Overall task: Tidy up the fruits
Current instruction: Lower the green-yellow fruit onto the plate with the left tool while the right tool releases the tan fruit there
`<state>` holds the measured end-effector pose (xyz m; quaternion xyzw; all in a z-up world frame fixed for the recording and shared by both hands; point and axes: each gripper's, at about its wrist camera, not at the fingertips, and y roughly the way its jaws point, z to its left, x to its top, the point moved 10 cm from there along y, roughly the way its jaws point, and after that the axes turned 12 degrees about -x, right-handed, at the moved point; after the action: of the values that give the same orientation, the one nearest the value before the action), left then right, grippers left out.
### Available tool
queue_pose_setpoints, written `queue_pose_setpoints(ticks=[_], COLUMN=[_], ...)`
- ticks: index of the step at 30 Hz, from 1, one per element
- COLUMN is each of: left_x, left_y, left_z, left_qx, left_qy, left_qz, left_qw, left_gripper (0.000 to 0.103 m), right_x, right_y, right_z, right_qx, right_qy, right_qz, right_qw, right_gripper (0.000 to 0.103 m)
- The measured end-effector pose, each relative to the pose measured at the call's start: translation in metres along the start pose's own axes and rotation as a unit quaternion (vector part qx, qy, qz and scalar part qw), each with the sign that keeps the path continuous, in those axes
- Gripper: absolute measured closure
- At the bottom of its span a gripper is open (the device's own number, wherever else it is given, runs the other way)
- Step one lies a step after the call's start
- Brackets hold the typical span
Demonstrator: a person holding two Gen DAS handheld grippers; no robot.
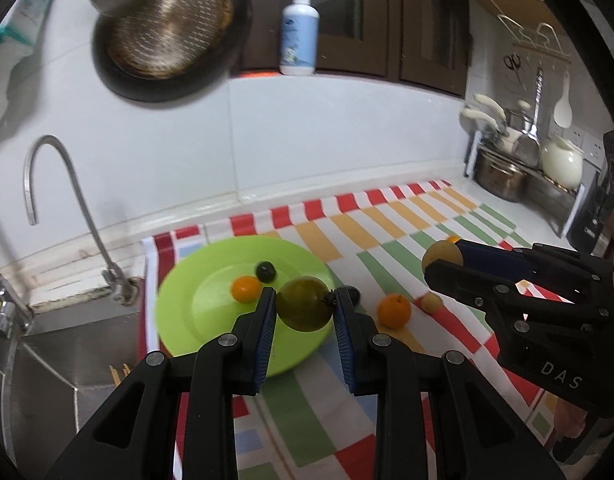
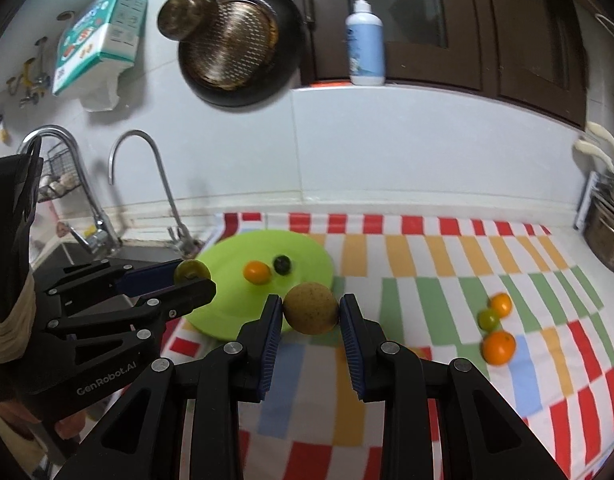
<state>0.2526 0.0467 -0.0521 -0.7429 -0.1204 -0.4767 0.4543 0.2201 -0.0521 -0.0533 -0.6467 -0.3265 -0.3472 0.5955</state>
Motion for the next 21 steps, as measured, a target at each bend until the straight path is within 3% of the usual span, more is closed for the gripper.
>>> queue_pose_setpoints(ticks=[13, 21], left_x=[0.007, 0.003], left_y=[-0.005, 0.013], left_z=[0.048, 0.076], left_qx=[0.053, 0.070], left_qy=[-0.025, -0.039], left_qz=[-0.012, -0.001], left_qw=[0.9982, 0.9968], left_gripper=[0.074, 0.074], right_x=[0.034, 0.037], right_y=[0.029, 0.070], right_z=[0.038, 0.056], right_qx=[0.051, 0.075], right_qy=[-0.024, -0.029], right_qz=[-0.017, 0.011], right_qw=[0.998, 0.997], right_gripper=[0.072, 0.072])
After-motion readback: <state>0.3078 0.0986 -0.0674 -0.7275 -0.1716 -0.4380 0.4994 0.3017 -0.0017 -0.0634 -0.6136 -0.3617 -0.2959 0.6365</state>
